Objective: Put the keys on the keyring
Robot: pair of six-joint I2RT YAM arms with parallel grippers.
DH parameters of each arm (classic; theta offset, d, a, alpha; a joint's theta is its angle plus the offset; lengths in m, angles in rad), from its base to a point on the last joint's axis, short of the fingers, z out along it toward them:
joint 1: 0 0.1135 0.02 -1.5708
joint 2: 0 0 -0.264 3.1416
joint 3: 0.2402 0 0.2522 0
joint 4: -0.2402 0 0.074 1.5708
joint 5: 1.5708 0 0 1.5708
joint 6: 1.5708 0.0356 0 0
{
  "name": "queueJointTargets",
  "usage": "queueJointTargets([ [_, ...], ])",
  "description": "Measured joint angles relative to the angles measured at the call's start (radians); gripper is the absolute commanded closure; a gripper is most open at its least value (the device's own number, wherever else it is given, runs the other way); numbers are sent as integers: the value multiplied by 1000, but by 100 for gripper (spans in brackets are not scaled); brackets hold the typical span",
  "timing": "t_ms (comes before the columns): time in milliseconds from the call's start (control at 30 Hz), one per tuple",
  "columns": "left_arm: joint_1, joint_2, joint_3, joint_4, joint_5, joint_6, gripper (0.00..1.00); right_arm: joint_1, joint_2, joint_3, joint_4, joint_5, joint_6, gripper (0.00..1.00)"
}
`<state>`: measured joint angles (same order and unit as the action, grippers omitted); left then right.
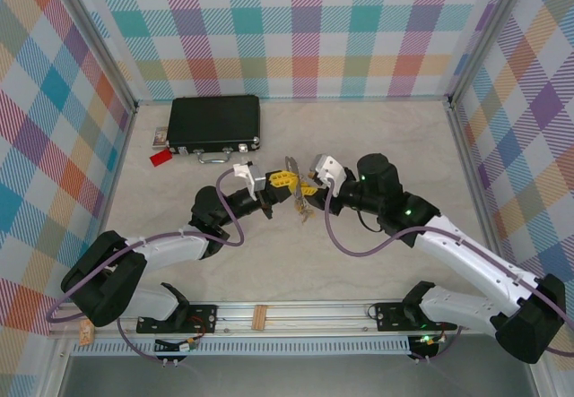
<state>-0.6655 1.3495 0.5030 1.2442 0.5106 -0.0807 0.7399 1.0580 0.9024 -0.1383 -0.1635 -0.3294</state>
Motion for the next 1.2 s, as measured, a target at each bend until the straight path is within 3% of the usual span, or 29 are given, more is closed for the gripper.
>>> queueJointTargets([
  [333,-1,0,12,19,-5,-47,100,0,12,0,32,25,1,81],
  [600,-8,0,47,23,-8,-95,100,0,12,-5,43,8,3,81],
  [833,-22,3,90,24,-9,-126,100,0,11,-7,57,-13,8,85],
  [933,-23,5,99,26,-15,-136,100,0,5,-19,79,-13,12,93],
  [1067,-23,11,104,27,-16,-141,100,0,-9,-35,99,-13,24,90],
  [1200,-24,16,105,27,-16,-144,100,0,-16,-47,110,-10,27,95],
])
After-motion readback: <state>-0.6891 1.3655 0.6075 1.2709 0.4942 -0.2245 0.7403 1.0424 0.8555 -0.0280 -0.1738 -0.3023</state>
